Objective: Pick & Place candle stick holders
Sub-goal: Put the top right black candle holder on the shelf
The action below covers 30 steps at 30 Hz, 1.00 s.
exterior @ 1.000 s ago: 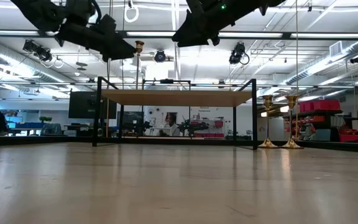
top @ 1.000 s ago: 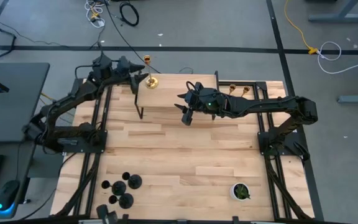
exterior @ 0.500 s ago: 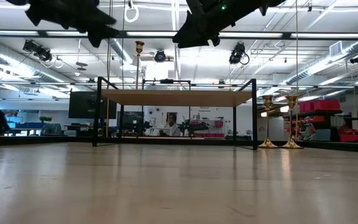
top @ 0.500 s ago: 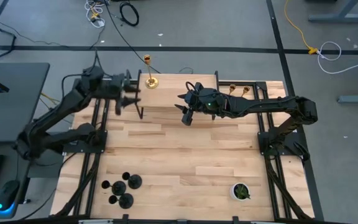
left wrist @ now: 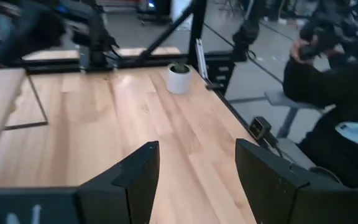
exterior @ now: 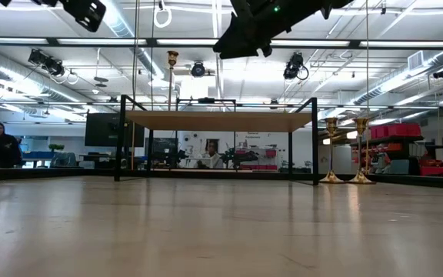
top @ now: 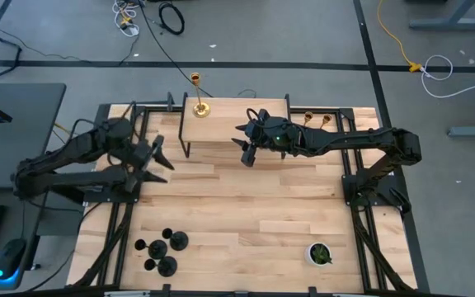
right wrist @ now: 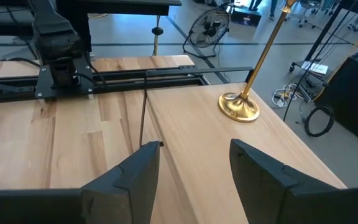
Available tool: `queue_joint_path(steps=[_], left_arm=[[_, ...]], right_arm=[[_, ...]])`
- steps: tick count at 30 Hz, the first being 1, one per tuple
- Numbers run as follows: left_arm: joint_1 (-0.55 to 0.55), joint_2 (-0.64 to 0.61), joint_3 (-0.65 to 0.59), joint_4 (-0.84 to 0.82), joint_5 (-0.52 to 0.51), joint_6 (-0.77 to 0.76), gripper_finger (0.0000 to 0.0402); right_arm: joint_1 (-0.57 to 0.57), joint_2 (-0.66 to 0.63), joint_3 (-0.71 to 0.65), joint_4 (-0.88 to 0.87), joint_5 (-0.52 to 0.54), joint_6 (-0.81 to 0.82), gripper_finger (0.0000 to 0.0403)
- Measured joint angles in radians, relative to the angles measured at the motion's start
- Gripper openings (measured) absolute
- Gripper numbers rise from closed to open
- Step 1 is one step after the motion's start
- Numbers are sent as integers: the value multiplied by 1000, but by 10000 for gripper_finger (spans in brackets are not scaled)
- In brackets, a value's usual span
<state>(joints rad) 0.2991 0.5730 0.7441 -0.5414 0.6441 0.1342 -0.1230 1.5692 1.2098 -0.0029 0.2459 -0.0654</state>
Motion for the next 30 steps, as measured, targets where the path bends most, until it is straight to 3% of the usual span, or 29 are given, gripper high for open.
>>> queue_joint_path(steps=[17,30], left_arm=[[-541,3,-221,299,-453,-214,210],[-904,30,-238,311,-796,-288,210]], right_arm=[[1,0,0,-8,-1,1,197],[1,0,0,-7,-3,1,197]])
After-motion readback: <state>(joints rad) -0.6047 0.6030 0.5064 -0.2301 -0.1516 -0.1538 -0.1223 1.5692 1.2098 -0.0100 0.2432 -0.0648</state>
